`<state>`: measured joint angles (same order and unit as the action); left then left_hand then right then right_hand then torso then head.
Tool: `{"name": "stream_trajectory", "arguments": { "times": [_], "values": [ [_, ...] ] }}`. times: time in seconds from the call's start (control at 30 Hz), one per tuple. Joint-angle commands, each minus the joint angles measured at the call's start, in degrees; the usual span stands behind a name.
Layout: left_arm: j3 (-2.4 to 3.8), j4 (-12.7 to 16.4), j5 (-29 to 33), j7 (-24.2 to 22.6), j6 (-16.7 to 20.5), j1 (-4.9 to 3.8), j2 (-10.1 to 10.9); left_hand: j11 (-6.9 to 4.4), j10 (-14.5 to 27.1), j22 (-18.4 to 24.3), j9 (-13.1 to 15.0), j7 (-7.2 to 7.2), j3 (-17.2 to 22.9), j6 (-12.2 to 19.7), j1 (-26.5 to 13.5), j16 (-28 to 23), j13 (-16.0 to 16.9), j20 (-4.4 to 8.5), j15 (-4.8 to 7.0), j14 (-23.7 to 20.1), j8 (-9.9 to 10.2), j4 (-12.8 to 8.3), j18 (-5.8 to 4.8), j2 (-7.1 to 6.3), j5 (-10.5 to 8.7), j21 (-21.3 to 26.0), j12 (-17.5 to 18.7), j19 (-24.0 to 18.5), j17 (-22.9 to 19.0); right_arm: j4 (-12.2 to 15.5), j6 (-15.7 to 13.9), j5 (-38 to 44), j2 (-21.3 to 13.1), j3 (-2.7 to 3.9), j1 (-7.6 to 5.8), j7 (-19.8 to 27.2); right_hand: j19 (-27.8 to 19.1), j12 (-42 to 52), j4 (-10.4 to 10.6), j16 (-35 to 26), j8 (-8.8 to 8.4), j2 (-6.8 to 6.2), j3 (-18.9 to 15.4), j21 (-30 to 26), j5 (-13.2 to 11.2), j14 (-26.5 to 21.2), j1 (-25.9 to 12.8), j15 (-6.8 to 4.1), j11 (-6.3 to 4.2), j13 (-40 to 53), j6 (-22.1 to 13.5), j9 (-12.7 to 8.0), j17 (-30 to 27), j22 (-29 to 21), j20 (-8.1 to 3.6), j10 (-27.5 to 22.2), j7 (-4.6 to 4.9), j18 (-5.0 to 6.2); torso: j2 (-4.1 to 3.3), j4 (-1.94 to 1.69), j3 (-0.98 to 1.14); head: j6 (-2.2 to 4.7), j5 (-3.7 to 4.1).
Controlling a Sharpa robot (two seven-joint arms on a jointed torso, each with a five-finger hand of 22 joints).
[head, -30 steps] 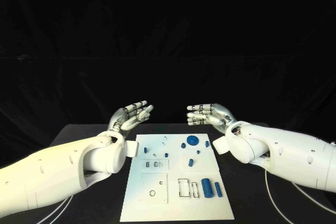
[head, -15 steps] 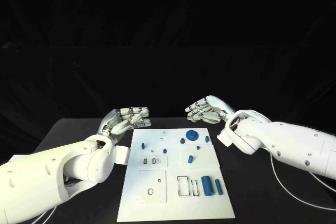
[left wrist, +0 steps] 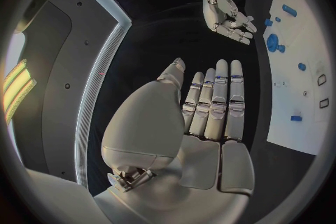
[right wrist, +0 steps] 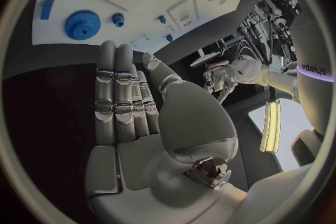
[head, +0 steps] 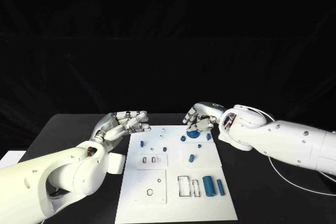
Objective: Assemble the parts on the task board
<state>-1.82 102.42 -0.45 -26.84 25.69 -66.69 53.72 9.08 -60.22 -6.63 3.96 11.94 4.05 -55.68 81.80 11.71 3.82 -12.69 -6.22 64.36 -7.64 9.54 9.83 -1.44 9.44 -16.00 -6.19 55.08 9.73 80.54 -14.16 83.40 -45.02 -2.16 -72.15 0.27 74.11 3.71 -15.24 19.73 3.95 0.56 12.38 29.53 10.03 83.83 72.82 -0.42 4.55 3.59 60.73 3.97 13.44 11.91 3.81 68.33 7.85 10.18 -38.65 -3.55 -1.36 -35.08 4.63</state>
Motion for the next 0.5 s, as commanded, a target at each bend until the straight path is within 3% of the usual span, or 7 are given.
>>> {"name": "stream_trajectory", "arguments": {
  "times": [0.03,0.23,0.5],
  "values": [
    [0.17,1.3,1.0,-0.1,-2.3,-0.18,0.3,0.05,-0.2,0.1,-0.1,0.15,-0.1,-0.1,0.3,-0.1,0.0,0.02,-0.09,0.2,-0.1,-0.2,0.70,-0.10,-0.38,-0.1,0.2,0.2,0.1,-0.1,5.2,10.0,0.3,0.04,-0.10,-4.6,0.8,-0.1,0.4,4.6,-0.29,-1.01,0.5,2.3,-0.4,2.6,-0.3,-0.25,-0.35,0.1,0.1,-0.1,3.0,1.3,0.06,-0.7,-0.30,0.10,-1.60,-0.67,-0.11,0.23,0.41],
    [0.28,2.4,1.1,0.2,-2.3,-0.27,0.8,0.17,-0.1,0.2,-0.1,0.30,-0.2,0.0,0.1,-0.4,0.0,-0.03,-0.19,0.0,0.2,-0.3,0.66,-0.13,-0.39,0.1,0.6,0.1,0.2,-0.5,8.0,12.4,0.9,0.04,-0.16,-5.8,0.9,-0.2,1.3,11.6,-0.34,-1.86,1.1,6.2,-0.8,2.5,-0.8,0.02,-0.05,0.0,-0.4,-0.1,7.8,3.8,0.07,-2.7,-0.78,0.17,-2.61,-1.09,-0.19,0.26,0.61],
    [0.32,2.6,1.2,0.4,-2.2,-0.31,0.9,0.24,0.0,0.3,-0.1,0.39,-0.3,0.1,0.0,-0.6,0.0,-0.07,-0.25,-0.1,0.3,-0.3,0.64,-0.14,-0.41,0.2,0.8,0.1,0.3,-1.3,8.9,13.4,1.8,0.04,-0.18,-5.9,0.0,-0.1,2.1,14.0,-0.28,-2.11,1.4,8.2,-1.0,2.0,-0.4,0.04,0.21,0.0,-0.7,-0.1,9.9,5.1,0.35,-3.9,-1.02,0.15,-3.59,-1.53,-0.39,0.23,1.14]
  ]
}}
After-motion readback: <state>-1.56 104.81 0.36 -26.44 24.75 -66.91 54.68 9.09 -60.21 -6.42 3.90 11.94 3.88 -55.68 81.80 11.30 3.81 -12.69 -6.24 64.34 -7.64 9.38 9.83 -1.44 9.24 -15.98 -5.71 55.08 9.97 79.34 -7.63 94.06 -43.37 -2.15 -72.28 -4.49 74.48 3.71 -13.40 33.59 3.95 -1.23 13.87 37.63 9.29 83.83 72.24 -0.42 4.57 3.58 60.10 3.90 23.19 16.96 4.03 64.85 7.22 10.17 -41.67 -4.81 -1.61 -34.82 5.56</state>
